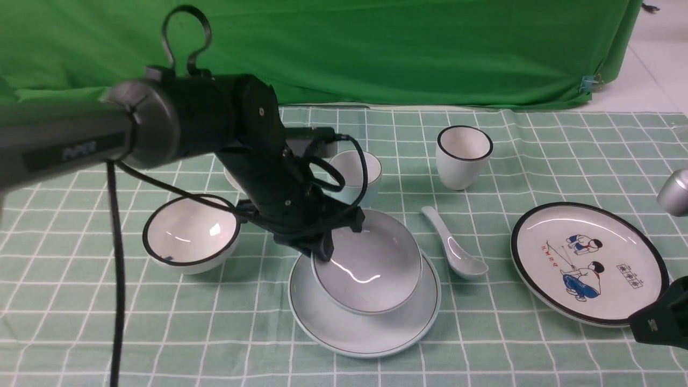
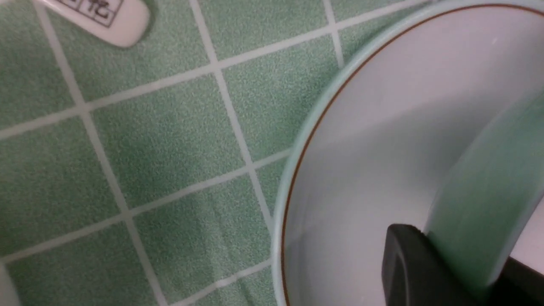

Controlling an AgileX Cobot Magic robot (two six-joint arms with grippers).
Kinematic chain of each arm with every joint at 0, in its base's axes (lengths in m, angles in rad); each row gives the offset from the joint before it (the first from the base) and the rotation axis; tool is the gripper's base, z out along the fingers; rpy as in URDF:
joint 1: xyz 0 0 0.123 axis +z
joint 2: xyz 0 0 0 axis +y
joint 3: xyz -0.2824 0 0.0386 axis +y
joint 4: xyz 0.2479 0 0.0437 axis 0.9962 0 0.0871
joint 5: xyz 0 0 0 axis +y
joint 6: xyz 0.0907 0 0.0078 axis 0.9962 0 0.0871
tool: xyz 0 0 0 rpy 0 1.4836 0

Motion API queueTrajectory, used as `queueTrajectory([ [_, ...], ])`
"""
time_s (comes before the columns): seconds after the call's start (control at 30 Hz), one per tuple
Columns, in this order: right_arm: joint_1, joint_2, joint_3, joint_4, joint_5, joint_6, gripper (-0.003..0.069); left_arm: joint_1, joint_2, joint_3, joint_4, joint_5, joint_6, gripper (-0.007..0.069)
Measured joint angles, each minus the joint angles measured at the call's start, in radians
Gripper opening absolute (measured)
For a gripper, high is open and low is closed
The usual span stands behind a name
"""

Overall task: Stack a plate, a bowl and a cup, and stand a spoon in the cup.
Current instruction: Use the left arm to put the blue rice bowl into the blue large plate in the middle

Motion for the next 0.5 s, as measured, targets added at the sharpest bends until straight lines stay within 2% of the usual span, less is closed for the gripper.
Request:
queueTrajectory([
  [0.17,0.0,0.0,0.0,0.0,-0.003,0.0,0.007,0.0,0.019,0.0,-0.054,-0.005,0.015,0.0027],
  [0.33,0.0,0.0,0.0,0.001,-0.003,0.0,0.007,0.0,0.019,0.0,-0.043,-0.009,0.006,0.0046],
  [0.5,0.0,0.0,0.0,0.002,-0.003,0.0,0.007,0.0,0.019,0.0,-0.012,-0.012,-0.006,0.0194],
])
